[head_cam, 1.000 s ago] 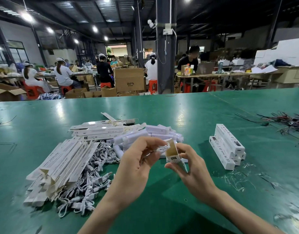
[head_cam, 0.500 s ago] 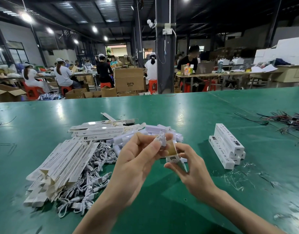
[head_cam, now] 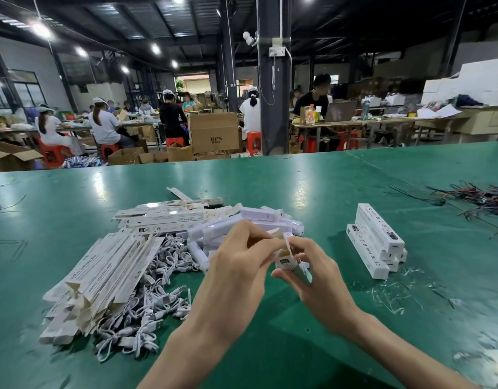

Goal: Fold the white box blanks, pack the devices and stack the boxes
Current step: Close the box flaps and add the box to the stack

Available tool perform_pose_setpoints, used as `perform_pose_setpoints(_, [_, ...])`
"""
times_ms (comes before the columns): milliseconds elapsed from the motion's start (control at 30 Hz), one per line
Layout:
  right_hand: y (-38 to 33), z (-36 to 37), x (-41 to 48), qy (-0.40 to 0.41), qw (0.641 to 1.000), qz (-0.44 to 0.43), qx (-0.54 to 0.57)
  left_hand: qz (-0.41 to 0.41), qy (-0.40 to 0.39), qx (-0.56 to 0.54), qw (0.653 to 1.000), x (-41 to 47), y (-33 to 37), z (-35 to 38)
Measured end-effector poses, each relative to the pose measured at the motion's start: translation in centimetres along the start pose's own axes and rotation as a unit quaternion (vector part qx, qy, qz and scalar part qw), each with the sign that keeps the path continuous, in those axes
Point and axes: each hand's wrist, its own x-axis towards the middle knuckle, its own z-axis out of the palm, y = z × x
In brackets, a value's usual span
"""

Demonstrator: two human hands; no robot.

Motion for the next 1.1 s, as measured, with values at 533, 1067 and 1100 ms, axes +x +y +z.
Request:
perform_pose_setpoints(533, [0.6, -0.2, 0.0, 0.004, 1.000, 0.011, 0.008, -0.068, -0.009, 0.021, 0.997, 1.8, 0.0, 0.1])
perform_pose_setpoints(1067, [-0.5, -0.6, 0.4, 0.000, 0.995, -0.013, 0.101, -0.079, 0.068, -0.281, 0.954, -0.2, -3.2, 3.3])
perform_pose_setpoints(1100, [-0.8, -0.5, 0.5, -0.005, 0.992, -0.001, 0.124, -0.086, 0.062, -0.295, 0.950, -0.2, -3.2, 3.3])
